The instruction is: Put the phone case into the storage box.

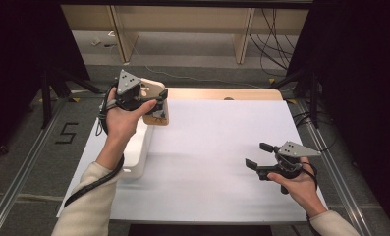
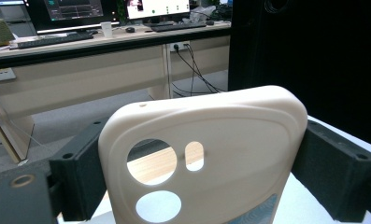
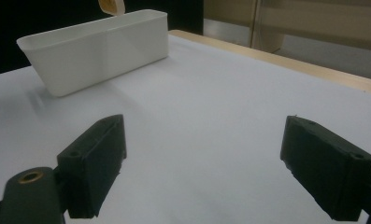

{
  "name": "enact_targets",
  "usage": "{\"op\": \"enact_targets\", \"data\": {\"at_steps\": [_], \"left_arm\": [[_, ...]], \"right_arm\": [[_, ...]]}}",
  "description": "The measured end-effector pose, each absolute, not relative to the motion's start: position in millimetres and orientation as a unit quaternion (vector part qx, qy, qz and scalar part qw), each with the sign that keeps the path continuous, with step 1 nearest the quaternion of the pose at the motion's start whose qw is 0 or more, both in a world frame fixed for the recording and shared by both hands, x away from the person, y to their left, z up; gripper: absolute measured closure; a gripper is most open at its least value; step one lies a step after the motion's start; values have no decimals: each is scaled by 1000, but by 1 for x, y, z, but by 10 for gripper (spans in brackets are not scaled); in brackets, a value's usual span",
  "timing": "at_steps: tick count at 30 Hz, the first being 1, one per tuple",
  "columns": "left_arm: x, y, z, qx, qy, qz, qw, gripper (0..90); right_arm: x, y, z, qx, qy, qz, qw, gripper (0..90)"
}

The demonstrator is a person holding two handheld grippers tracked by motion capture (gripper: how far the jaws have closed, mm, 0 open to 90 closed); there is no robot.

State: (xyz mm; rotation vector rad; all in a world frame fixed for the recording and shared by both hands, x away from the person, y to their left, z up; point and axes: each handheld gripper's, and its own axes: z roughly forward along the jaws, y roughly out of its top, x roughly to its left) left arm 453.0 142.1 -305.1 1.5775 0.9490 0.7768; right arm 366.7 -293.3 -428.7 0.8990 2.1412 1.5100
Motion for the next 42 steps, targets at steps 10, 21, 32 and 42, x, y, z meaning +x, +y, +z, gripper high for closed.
{"op": "enact_targets", "data": {"at_steps": [10,21,32,42], "left_arm": [[455,148,-306,664,403,327,539,119],[457,157,-304,659,408,333,537,119],[458,162,-304,660,410,334,534,119],[459,168,-304,659,413,339,530,119]], "right_arm": [[367,-293,-429,319,760,536,184,153],[367,-293,-429,318,759,537,184,153],[367,-293,-429,318,760,537,184,153],[367,-293,-429,318,760,536,184,153]]}}
